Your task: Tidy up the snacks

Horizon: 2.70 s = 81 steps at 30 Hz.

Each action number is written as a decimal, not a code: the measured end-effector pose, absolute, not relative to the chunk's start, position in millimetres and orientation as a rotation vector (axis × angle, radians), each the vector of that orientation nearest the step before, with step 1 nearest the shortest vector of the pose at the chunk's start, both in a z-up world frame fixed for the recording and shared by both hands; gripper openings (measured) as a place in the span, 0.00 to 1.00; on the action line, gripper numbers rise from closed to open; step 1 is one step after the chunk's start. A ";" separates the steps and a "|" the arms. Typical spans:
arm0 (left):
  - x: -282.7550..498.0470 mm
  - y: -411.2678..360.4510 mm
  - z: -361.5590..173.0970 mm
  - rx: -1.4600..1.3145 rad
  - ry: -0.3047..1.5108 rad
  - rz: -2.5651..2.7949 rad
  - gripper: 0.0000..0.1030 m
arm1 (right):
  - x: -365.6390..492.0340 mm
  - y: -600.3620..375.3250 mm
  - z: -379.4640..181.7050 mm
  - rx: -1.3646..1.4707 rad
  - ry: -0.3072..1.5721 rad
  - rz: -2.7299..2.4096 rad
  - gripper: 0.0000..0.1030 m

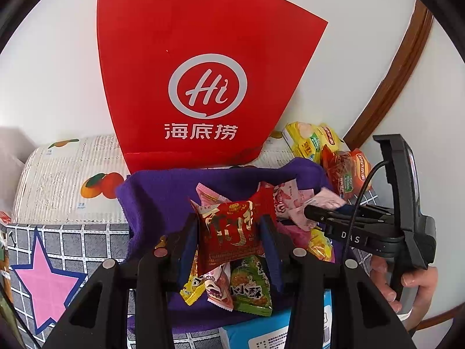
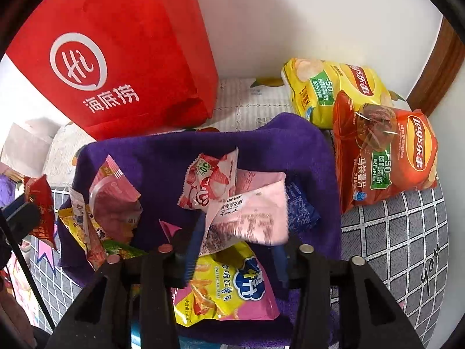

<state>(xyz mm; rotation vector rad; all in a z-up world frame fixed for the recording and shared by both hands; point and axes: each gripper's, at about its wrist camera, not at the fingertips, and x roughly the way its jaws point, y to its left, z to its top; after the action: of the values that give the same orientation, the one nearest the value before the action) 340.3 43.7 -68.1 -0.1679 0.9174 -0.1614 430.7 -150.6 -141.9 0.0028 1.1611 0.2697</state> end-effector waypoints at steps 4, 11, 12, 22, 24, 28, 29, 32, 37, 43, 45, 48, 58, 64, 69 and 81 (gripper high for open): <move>341.0 43.3 -70.1 -0.167 0.925 -0.164 0.39 | 428.4 -153.9 -134.0 0.019 1.142 0.270 0.47; 343.7 39.2 -71.2 -0.162 0.941 -0.175 0.39 | 421.1 -165.3 -114.1 0.054 1.091 0.260 0.47; 344.6 38.1 -71.7 -0.159 0.945 -0.178 0.39 | 419.7 -167.2 -110.7 0.059 1.081 0.258 0.47; 352.3 25.4 -81.9 -0.127 0.991 -0.194 0.40 | 411.4 -168.1 -95.7 0.031 1.031 0.251 0.51; 353.1 24.0 -84.3 -0.123 1.000 -0.195 0.40 | 411.4 -168.4 -95.7 0.025 1.028 0.248 0.51; 355.5 23.9 -89.2 -0.124 1.015 -0.189 0.40 | 410.5 -168.4 -95.2 0.013 1.025 0.246 0.51; 356.2 24.2 -90.5 -0.125 1.020 -0.186 0.41 | 410.0 -168.4 -94.9 0.012 1.024 0.244 0.51; 357.8 24.8 -93.9 -0.129 1.031 -0.181 0.41 | 409.6 -168.4 -94.5 0.010 1.022 0.244 0.51; 361.1 24.6 -100.0 -0.137 1.050 -0.184 0.41 | 409.3 -167.3 -95.0 -0.003 1.022 0.241 0.51; 362.7 24.4 -103.2 -0.137 1.063 -0.181 0.41 | 409.0 -162.9 -97.2 -0.025 1.024 0.240 0.52; 362.7 24.8 -102.9 -0.136 1.065 -0.179 0.43 | 408.7 -162.2 -97.5 -0.031 1.024 0.241 0.52; 363.4 25.2 -103.4 -0.137 1.071 -0.180 0.43 | 408.4 -160.1 -97.9 -0.042 1.023 0.241 0.52; 360.3 29.0 -96.9 -0.146 1.051 -0.178 0.47 | 406.4 -154.3 -98.4 -0.073 1.019 0.240 0.52; 357.2 28.7 -91.0 -0.146 1.035 -0.184 0.47 | 403.7 -151.6 -96.2 -0.097 1.007 0.235 0.52; 353.3 25.6 -85.4 -0.127 1.012 -0.189 0.49 | 399.3 -151.5 -90.5 -0.103 0.990 0.231 0.53; 345.1 21.9 -72.4 -0.097 0.961 -0.198 0.54 | 387.1 -160.2 -65.7 -0.026 0.915 0.211 0.61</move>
<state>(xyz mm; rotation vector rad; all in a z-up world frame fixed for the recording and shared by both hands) 345.1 21.9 -72.4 -0.0970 0.9615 -0.1980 387.1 -160.2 -65.7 -0.0264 0.9148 0.2108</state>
